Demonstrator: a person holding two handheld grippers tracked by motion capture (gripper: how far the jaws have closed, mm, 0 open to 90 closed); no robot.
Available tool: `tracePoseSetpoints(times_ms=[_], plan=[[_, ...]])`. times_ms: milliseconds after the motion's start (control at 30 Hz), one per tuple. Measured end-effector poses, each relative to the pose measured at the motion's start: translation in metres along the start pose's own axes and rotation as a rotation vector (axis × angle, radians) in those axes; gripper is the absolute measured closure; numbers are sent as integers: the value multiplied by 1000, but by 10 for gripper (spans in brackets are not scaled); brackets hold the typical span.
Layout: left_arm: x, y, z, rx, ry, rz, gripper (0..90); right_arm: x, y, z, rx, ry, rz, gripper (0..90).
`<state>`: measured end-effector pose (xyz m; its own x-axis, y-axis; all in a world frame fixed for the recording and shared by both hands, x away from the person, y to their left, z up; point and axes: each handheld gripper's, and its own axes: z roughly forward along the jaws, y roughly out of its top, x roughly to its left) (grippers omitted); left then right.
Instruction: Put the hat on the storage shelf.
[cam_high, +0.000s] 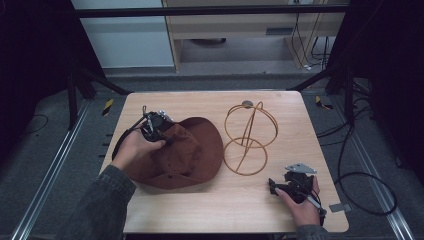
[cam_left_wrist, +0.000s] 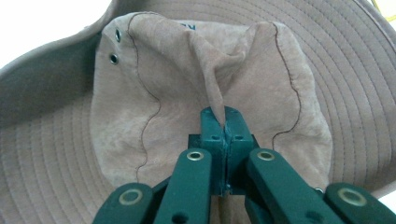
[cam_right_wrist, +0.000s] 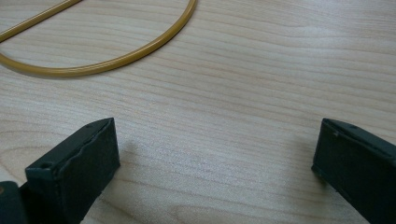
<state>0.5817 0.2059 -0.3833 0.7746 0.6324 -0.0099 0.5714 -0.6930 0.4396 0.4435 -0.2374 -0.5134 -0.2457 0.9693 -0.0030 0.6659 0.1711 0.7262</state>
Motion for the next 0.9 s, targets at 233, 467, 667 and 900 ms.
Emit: tracePoseSetpoints(times_ms=[233, 467, 667, 900], plan=[[2, -2, -19, -35, 23, 1, 889, 0, 0, 0, 0, 0, 0, 5], [5, -10, -35, -56, 34, 5, 889, 0, 0, 0, 0, 0, 0, 5], [3, -14, -43, -67, 29, 15, 888, 0, 0, 0, 0, 0, 0, 5], [-4, -11, -65, -81, 45, 57, 888, 0, 0, 0, 0, 1, 1, 5]])
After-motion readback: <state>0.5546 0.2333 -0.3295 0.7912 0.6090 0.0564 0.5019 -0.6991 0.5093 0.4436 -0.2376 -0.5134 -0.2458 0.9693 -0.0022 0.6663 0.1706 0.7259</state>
